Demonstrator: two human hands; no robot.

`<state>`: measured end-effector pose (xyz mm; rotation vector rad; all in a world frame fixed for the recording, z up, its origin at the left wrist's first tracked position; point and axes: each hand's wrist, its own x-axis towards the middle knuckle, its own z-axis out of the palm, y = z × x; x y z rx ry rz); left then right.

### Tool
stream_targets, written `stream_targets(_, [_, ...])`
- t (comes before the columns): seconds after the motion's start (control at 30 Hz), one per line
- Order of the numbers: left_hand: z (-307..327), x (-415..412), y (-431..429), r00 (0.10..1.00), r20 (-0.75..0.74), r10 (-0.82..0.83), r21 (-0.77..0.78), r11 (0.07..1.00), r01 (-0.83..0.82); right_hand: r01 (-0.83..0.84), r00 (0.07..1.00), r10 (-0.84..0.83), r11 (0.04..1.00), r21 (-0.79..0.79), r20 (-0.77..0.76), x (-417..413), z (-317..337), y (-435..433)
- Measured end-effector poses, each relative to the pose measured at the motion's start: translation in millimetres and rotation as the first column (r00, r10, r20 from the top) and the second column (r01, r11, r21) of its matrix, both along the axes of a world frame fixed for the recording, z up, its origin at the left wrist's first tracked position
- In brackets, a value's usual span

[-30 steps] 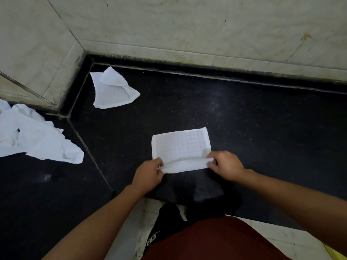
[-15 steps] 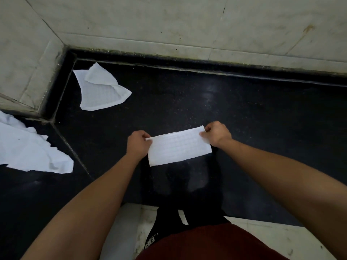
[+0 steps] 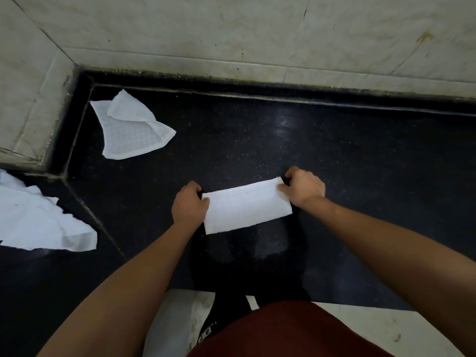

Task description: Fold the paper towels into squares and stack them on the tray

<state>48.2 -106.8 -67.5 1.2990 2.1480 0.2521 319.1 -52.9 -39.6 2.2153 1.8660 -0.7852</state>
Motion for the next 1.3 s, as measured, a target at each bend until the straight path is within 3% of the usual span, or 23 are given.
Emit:
stream_targets(0.1, [9.3, 3.7, -22.1, 0.998, 0.033, 0.054, -0.012, 0.999, -0.053, 0.022, 0.998, -0.022, 1.000, -0.001, -0.050, 8.9, 1.9, -15.0])
stream_targets(0.23, [14.8, 8.0, -60.4, 0.970, 0.170, 0.175, -0.083, 0.983, -0.163, 0.070, 0.978, -0.088, 0.992, -0.101, -0.190, 18.2, -1.3, -42.6])
stream_targets(0.37, [12.6, 15.2, -79.9, 0.927, 0.289, 0.240, -0.063, 0.971, -0.232, 0.121, 0.959, -0.138, 0.989, -0.085, -0.248, 17.8, -7.8, -62.7])
stream_targets(0.53, [11.1, 20.9, -84.2, 0.917, 0.327, 0.228, 0.041, 0.966, -0.255, 0.171, 0.942, -0.178, 0.984, -0.050, -0.284, 14.4, -12.3, -66.5])
stream_targets(0.7, [8.2, 19.5, -81.8, 0.936, 0.293, 0.196, 0.028, 0.976, -0.214, 0.162, 0.954, -0.165, 0.986, -0.035, -0.249, 14.0, -13.4, -62.3])
stream_targets(0.9, [4.7, 13.2, -88.4, 0.994, 0.084, 0.072, -0.039, 0.997, -0.069, 0.002, 0.996, -0.002, 1.000, -0.002, -0.090, 16.5, -13.5, -61.9])
stream_targets(1.0, [7.5, 12.5, -89.8, 0.996, -0.054, -0.078, -0.011, 0.997, 0.077, -0.055, 0.997, 0.056, 0.998, 0.024, -0.054, 17.1, -11.8, -63.1])
stream_targets(1.07, [6.4, 10.5, -90.4, 0.964, -0.153, -0.219, 0.071, 0.970, 0.231, -0.057, 0.996, 0.061, 0.997, 0.059, -0.060, 17.3, -10.9, -64.0])
stream_targets(1.17, [4.5, 7.3, -87.8, 0.856, -0.274, -0.438, 0.163, 0.856, 0.490, -0.026, 0.996, 0.034, 0.995, 0.099, -0.080, 11.9, -8.7, -61.6])
stream_targets(1.3, [5.6, 2.8, -77.8, 0.750, -0.282, -0.598, -0.045, 0.790, 0.612, -0.023, 0.999, 0.024, 0.999, 0.025, -0.034, -2.7, -7.4, -50.8])
